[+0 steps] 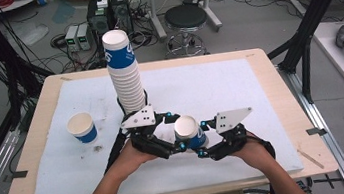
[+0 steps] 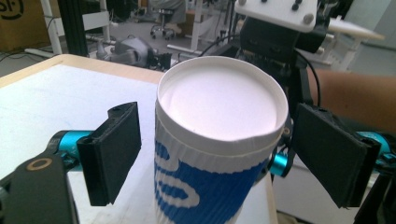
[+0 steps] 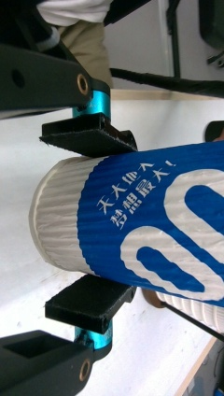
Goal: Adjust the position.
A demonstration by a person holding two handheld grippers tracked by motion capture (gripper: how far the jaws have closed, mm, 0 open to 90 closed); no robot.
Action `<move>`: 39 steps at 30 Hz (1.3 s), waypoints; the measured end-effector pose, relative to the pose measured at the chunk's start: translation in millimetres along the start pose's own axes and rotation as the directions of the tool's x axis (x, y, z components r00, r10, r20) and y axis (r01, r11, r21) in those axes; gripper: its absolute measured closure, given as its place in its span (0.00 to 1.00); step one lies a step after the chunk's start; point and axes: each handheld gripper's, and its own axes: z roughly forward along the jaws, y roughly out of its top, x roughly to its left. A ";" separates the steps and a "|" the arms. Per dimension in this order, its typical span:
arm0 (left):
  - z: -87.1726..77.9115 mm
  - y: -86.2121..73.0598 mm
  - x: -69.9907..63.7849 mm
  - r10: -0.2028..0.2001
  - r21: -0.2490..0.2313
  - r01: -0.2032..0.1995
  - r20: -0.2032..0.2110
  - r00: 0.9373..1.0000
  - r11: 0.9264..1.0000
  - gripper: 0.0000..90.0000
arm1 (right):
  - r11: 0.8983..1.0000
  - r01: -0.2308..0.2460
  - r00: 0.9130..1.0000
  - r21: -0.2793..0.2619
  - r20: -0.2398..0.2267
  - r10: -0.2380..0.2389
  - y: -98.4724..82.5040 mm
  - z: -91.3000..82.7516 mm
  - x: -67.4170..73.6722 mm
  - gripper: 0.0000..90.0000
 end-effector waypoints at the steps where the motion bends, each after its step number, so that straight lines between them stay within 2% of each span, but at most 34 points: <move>1: -0.7 1.0 -0.4 -0.002 0.004 0.002 -0.001 1.000 1.000 0.18 | 1.000 0.004 1.000 0.010 0.003 -0.004 0.7 -0.9 -0.2 0.38; 6: -3.4 6.8 -0.1 0.016 0.061 -0.016 -0.003 1.000 0.998 0.18 | 0.998 0.034 0.999 0.059 0.004 -0.034 5.9 -5.6 -2.2 0.38; 10: -3.3 12.5 0.7 0.033 0.112 -0.033 -0.002 0.999 0.993 0.18 | 0.990 0.067 0.998 0.123 0.002 -0.068 10.7 -6.7 -3.3 0.38; 18: 0.4 25.3 2.0 0.058 0.212 -0.062 0.024 0.998 0.975 0.18 | 0.967 0.125 0.992 0.224 -0.029 -0.121 21.8 -4.6 -4.5 0.37; 22: 4.4 27.9 1.4 0.057 0.258 -0.067 0.048 0.997 0.964 0.18 | 0.953 0.153 0.988 0.261 -0.042 -0.148 28.6 -3.6 -4.0 0.37; 23: 6.3 28.2 1.0 0.058 0.275 -0.070 0.053 0.997 0.959 0.18 | 0.951 0.159 0.987 0.267 -0.042 -0.153 29.6 -3.2 -3.8 0.37; 28: 13.4 28.3 1.3 0.055 0.328 -0.075 0.068 0.996 0.942 0.18 | 0.923 0.195 0.981 0.331 -0.049 -0.190 35.1 0.2 -1.6 0.37; 31: 17.2 27.7 2.1 0.048 0.359 -0.071 0.074 0.996 0.931 0.20 | 0.910 0.214 0.977 0.354 -0.064 -0.205 36.9 3.0 0.3 0.37; 33: 19.3 26.7 2.7 0.043 0.375 -0.069 0.079 0.996 0.924 0.22 | 0.906 0.216 0.976 0.364 -0.066 -0.206 37.1 4.5 2.5 0.36; 36: 21.6 24.4 3.9 0.031 0.406 -0.065 0.090 0.995 0.912 0.27 | 0.890 0.237 0.971 0.390 -0.067 -0.230 38.1 5.9 3.9 0.36; 39: 23.0 23.5 4.4 0.024 0.420 -0.065 0.101 0.995 0.905 0.30 | 0.885 0.237 0.971 0.402 -0.069 -0.229 38.4 6.0 5.0 0.36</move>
